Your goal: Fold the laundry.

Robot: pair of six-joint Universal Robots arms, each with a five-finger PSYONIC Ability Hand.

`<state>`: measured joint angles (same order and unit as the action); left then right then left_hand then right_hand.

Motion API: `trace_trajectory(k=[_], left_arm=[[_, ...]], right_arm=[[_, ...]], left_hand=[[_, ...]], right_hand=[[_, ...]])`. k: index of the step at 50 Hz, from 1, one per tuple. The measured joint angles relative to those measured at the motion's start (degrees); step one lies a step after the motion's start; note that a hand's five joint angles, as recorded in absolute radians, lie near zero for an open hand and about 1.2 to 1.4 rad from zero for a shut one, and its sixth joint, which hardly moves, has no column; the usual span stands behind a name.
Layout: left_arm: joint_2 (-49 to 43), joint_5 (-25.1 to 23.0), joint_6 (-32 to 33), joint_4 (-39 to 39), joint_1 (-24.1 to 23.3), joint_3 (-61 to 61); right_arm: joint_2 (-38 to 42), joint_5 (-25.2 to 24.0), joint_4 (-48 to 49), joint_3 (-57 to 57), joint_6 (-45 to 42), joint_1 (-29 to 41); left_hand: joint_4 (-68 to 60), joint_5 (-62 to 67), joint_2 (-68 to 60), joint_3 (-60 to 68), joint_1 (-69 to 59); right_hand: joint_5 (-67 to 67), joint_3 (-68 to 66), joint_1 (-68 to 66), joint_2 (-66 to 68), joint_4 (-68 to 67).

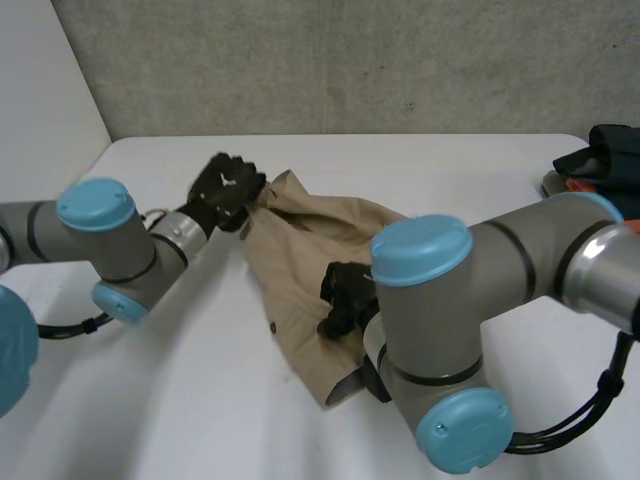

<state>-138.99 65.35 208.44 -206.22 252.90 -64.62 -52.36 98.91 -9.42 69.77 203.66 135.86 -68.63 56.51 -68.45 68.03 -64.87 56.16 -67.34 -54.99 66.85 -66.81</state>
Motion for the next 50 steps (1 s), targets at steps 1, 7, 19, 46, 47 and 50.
trace_trajectory(k=[1,7,19,46,47,50], left_arm=[[1.5,1.1,0.0,0.1,-0.1,-0.5],[9.3,5.3,-0.4,0.7,-0.3,-3.5],[42.6,8.8,-7.8,15.4,-5.4,-17.1],[17.7,18.8,-9.5,13.3,-10.9,-1.9],[13.8,20.1,-7.3,8.6,-10.8,5.7],[10.8,21.7,-5.3,2.5,-10.4,13.1]], right_arm=[[-1.0,0.0,0.0,0.1,-0.2,-0.2],[-7.1,-0.4,0.0,0.3,-3.4,-2.0],[-26.4,-0.9,2.4,-1.0,-46.1,-11.2],[-8.1,-4.7,13.9,-5.3,-57.6,-17.8],[-5.4,-4.8,22.5,-7.9,-57.4,-18.0],[-3.4,-4.8,34.9,-10.5,-57.0,-18.2]], left_hand=[[0.0,0.0,0.0,0.0,0.0],[0.0,0.0,-0.1,0.1,0.0],[0.0,0.0,-0.2,0.2,0.0],[-0.2,0.0,-0.2,0.3,0.0],[-0.2,0.0,-0.2,0.4,0.0],[-0.2,0.0,-0.2,0.4,0.0]], right_hand=[[0.0,0.0,0.0,0.0,0.0],[0.0,0.0,0.0,0.0,0.0],[0.3,-0.5,-1.8,0.4,-1.2],[0.5,-0.5,-1.8,0.5,-1.2],[0.5,-0.5,-1.8,0.8,-1.2],[0.5,-0.5,-1.8,0.8,-1.2]])
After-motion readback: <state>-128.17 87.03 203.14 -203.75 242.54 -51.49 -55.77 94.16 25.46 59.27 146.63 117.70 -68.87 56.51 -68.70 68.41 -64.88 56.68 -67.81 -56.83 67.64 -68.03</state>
